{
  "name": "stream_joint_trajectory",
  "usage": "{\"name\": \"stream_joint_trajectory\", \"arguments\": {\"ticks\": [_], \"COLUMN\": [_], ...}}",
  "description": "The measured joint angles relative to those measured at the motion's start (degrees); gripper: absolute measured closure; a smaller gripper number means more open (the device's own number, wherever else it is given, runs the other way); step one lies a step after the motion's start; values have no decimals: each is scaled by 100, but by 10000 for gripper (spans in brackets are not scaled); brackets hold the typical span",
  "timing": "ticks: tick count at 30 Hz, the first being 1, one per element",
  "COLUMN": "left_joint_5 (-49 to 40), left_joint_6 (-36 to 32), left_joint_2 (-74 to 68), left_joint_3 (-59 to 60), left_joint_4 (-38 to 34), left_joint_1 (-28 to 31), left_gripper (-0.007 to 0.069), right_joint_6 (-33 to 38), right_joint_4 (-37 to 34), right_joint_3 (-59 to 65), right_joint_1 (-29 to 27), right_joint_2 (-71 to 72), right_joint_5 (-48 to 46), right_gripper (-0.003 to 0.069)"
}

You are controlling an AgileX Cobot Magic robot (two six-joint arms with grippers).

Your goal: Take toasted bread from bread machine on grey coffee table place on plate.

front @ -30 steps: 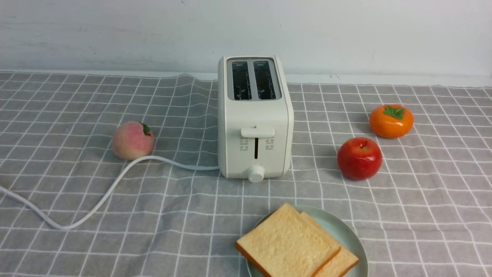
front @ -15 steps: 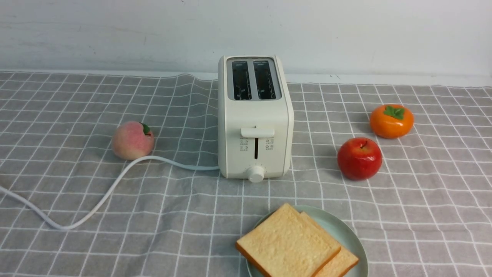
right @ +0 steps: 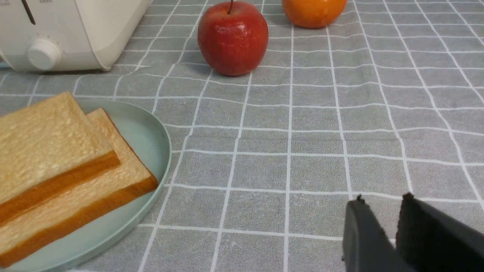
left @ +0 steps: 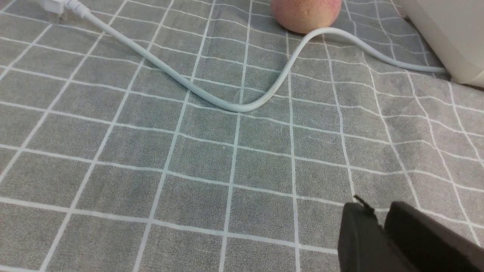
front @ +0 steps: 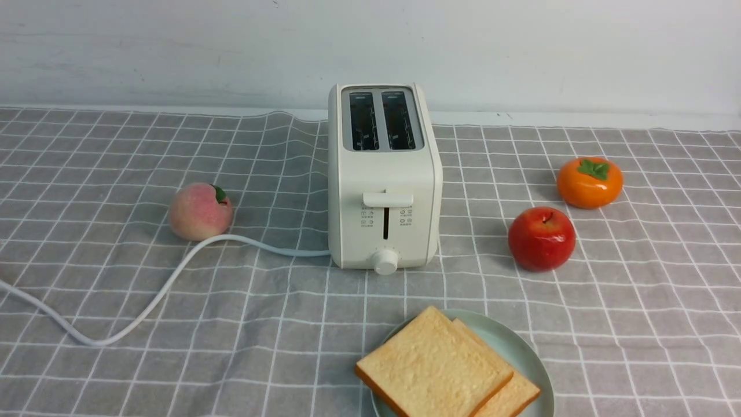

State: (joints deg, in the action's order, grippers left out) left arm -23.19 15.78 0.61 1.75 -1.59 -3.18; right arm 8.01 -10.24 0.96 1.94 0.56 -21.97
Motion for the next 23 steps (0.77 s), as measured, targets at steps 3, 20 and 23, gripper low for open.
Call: {"name": "stream_joint_trajectory", "arguments": {"ticks": [3, 20, 23], "left_joint_5": [0, 0, 0], "left_joint_6": [0, 0, 0], "left_joint_2": [0, 0, 0], "left_joint_3": [0, 0, 0], "left_joint_4": [0, 0, 0], "left_joint_1": [0, 0, 0], "left_gripper": [524, 508, 504], "right_joint_6": [0, 0, 0], "right_joint_4": [0, 0, 0], "right_joint_3": [0, 0, 0], "right_joint_1": [0, 0, 0], "right_joint_2": [0, 0, 0], "right_joint_5": [0, 0, 0], "right_gripper": [495, 474, 468]}}
